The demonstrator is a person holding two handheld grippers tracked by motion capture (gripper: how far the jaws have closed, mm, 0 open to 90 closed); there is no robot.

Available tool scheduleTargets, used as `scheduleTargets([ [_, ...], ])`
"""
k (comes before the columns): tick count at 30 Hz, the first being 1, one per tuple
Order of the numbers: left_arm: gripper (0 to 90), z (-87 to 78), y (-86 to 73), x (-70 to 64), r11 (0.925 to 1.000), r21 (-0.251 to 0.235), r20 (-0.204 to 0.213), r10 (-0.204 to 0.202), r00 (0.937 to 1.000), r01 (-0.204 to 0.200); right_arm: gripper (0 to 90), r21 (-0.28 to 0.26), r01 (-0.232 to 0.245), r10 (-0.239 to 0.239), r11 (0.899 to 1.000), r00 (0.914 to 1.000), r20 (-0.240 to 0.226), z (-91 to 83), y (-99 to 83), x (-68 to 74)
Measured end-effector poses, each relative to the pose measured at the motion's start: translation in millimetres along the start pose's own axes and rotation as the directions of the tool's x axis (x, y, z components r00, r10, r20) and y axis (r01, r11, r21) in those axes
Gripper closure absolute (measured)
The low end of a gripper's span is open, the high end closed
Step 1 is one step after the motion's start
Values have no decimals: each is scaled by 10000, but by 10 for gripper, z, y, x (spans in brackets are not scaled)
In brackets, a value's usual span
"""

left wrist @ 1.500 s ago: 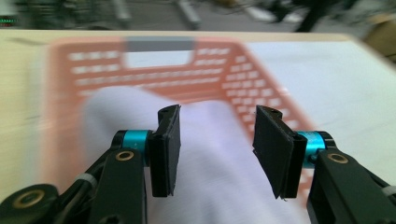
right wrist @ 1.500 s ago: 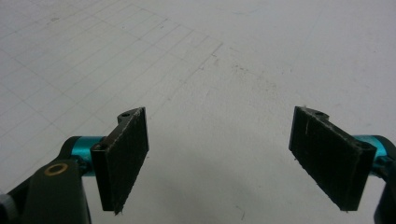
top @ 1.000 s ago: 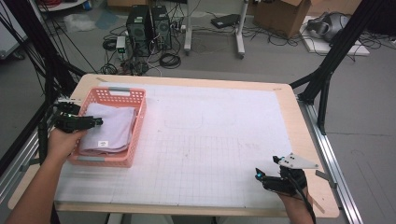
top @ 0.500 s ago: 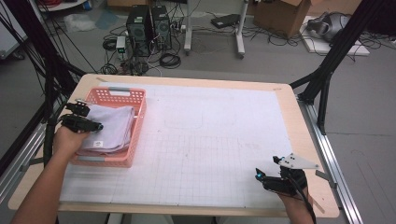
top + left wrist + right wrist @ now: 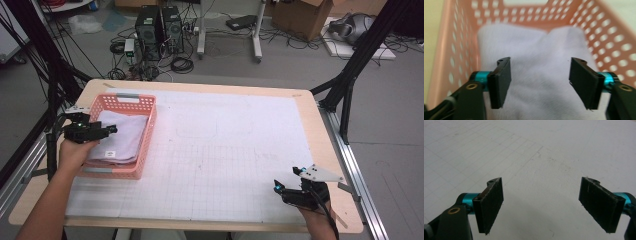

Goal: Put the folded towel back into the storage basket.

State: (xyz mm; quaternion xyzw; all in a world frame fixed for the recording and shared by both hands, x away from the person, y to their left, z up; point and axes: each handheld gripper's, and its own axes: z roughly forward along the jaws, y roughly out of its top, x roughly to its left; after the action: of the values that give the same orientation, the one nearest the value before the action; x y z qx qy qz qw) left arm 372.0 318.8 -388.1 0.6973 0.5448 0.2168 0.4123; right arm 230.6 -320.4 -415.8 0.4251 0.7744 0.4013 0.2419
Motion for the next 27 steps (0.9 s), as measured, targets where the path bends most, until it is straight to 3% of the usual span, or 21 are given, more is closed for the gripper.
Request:
scheduleTargets([
  [1, 300, -78, 7, -10, 9961, -852, 214, -224, 9995, 242, 185, -11, -32, 32, 10000, 10000, 15, 0, 3, 3],
  [2, 281, -78, 7, -10, 9961, -852, 214, -224, 9995, 242, 185, -45, -64, 64, 10000, 10000, 10, 4, 7, 7],
  [3, 272, -121, 16, -10, 9922, -1197, 331, -313, 9990, 351, 185, -55, -71, 71, 10000, 10000, -31, 4, 11, 13],
  [4, 266, -201, 37, -25, 9802, -1922, 453, -395, 9982, 475, 185, -92, -24, 24, 10000, 10000, -48, 5, 15, 18],
  [5, 262, -201, 37, -25, 9802, -1922, 453, -395, 9982, 475, 185, -125, 9, -10, 9999, 10000, -54, 5, 18, 23],
  [7, 211, -281, 60, -58, 9684, -2444, 574, -363, 9977, 493, 185, -156, 11, -12, 9999, 10000, -60, 1, 21, 26],
  [8, 198, -365, 72, -117, 9551, -2940, 752, -165, 9970, 380, 185, -195, -22, 20, 9998, 10000, -93, 1, 21, 26],
  [9, 203, -365, 72, -117, 9551, -2940, 752, -165, 9970, 380, 185, -195, -22, 20, 9998, 10000, -93, 1, 21, 26],
  [10, 202, -437, 68, -195, 9418, -3361, 984, 228, 9949, 117, 185, -254, -87, 84, 9996, 9999, -110, 1, 24, 26],
  [12, 205, -492, 73, -274, 9333, -3588, 1118, 572, 9921, -134, 185, -327, -105, 101, 9994, 9999, -126, 4, 29, 26],
  [13, 210, -492, 73, -274, 9333, -3588, 1118, 572, 9921, -134, 185, -365, -112, 107, 9993, 9998, -137, 4, 34, 26],
  [15, 210, -548, 80, -338, 9189, -3935, 1316, 855, 9876, -271, 185, -404, -102, 95, 9991, 9998, -172, 7, 38, 24],
  [16, 210, -590, 84, -399, 9065, -4213, 1640, 1055, 9808, -271, 185, -480, -106, 94, 9988, 9996, -254, 7, 45, 29],
  [17, 210, -611, 85, -430, 9026, -4293, 1771, 1171, 9772, -304, 185, -495, -125, 112, 9987, 9996, -270, 6, 47, 34],
  [18, 211, -611, 85, -430, 9026, -4293, 1771, 1171, 9772, -304, 185, -531, -132, 116, 9985, 9995, -308, 6, 48, 34],
  [19, 211, -629, 82, -463, 8969, -4407, 1880, 1310, 9734, -356, 185, -531, -132, 116, 9985, 9995, -308, 6, 48, 34],
  [25, 218, -708, 31, -667, 8844, -4644, 2798, 1965, 9397, -467, 185, -888, -156, 118, 9959, 9990, -429, -40, 47, 29],
  [27, 219, -734, 4, -739, 8820, -4672, 2896, 2189, 9318, -620, 185, -975, -187, 144, 9951, 9989, -440, -52, 47, 27],
])
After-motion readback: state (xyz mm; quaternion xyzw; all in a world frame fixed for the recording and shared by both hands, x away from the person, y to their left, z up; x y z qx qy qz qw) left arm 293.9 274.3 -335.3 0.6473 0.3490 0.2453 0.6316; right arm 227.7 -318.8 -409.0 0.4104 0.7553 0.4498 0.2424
